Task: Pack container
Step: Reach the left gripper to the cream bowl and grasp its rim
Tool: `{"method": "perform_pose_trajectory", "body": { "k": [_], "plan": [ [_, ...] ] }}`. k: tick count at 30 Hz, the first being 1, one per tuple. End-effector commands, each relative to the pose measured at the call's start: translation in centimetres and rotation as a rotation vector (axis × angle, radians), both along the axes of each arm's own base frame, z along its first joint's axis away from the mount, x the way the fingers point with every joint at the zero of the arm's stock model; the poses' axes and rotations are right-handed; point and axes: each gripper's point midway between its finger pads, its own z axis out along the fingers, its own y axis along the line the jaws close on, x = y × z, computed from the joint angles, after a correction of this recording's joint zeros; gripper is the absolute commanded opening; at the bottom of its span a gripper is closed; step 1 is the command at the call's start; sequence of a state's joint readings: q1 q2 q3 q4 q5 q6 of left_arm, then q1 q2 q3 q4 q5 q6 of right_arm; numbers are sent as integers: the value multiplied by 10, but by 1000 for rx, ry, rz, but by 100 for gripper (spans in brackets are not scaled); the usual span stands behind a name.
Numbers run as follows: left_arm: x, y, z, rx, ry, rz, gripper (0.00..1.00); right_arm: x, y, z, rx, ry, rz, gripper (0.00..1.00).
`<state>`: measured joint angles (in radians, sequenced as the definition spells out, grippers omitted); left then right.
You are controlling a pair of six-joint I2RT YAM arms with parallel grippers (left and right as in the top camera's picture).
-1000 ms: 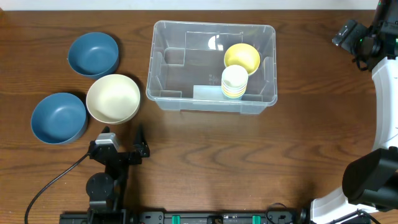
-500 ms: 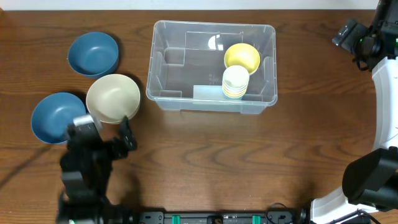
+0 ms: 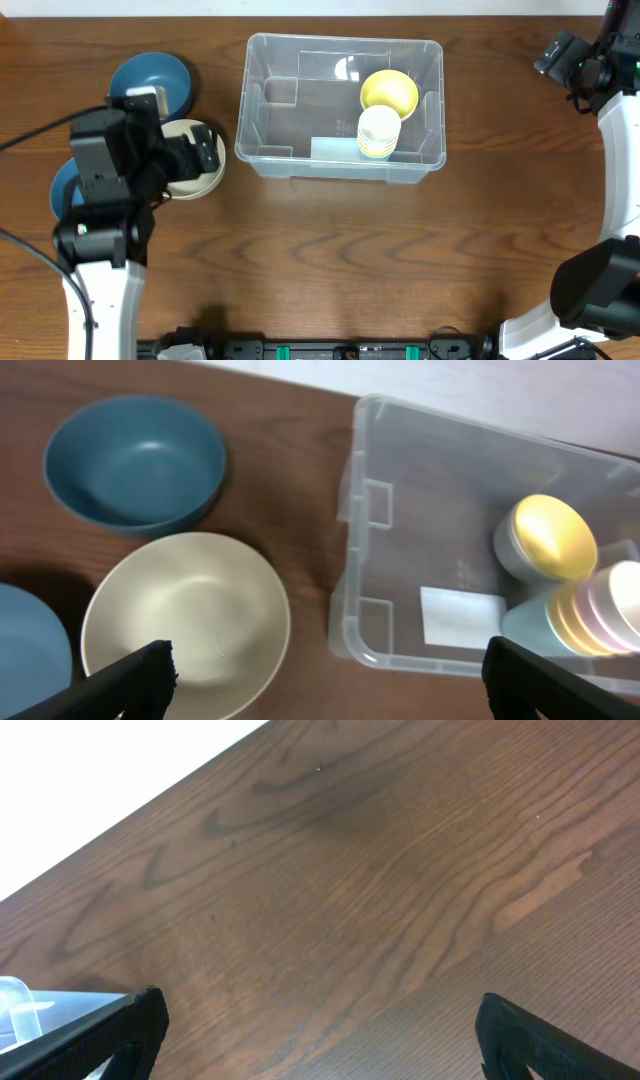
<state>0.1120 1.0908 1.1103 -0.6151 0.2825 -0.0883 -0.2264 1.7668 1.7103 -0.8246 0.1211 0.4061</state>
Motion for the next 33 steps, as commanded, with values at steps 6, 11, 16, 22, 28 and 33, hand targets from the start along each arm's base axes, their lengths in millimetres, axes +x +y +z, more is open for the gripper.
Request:
{"method": "perform_pose_trajectory", "body": {
  "k": [6, 11, 16, 22, 28, 33],
  "plan": [
    [10, 74, -51, -231, 210, 364, 98, -1, -3, 11, -5, -27, -13, 99],
    [0, 69, -101, -250, 420, 364, 99, -1, -3, 11, -5, -27, -14, 99],
    [-18, 64, -131, -273, 583, 405, 82, -1, -3, 11, -5, -27, -13, 99],
    [-39, 80, -156, -302, 691, 681, 80, -1, -3, 11, -5, -27, -13, 99],
    [-43, 80, -185, -374, 730, 815, 80, -1, -3, 11, -5, -27, -13, 99],
    [-39, 81, -202, -372, 756, 820, 72, -1, -3, 11, -5, -27, -13, 99]
  ]
}}
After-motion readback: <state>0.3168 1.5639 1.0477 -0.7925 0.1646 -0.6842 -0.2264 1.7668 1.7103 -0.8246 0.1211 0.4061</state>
